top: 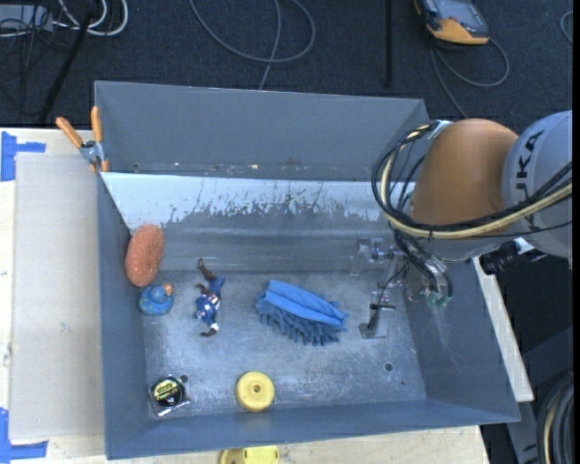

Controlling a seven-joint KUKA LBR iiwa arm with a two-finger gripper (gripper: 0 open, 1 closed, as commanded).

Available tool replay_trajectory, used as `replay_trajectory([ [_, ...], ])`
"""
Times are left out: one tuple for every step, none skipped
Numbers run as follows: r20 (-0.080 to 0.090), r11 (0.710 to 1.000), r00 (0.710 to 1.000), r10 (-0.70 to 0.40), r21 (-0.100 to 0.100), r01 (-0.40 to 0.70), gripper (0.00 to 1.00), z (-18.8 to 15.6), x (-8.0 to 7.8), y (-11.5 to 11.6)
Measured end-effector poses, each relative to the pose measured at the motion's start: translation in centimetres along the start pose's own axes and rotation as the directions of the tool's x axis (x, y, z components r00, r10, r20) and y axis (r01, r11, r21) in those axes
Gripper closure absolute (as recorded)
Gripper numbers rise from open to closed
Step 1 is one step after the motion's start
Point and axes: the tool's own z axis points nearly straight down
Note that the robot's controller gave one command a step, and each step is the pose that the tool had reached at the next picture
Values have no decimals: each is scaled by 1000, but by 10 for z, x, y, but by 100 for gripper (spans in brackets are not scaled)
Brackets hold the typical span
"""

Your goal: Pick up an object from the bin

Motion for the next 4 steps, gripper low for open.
replay_trajectory([
  [0, 1000, 1000, -31, 0, 31, 0, 56, -13, 29],
  [-11, 999, 999, 48, -1, -48, 0, 84, -4, 33],
  [-2, 999, 999, 43, 0, -43, 100, 95, -19, 44],
  [-2, 999, 999, 41, 1, -41, 100, 95, -19, 44],
])
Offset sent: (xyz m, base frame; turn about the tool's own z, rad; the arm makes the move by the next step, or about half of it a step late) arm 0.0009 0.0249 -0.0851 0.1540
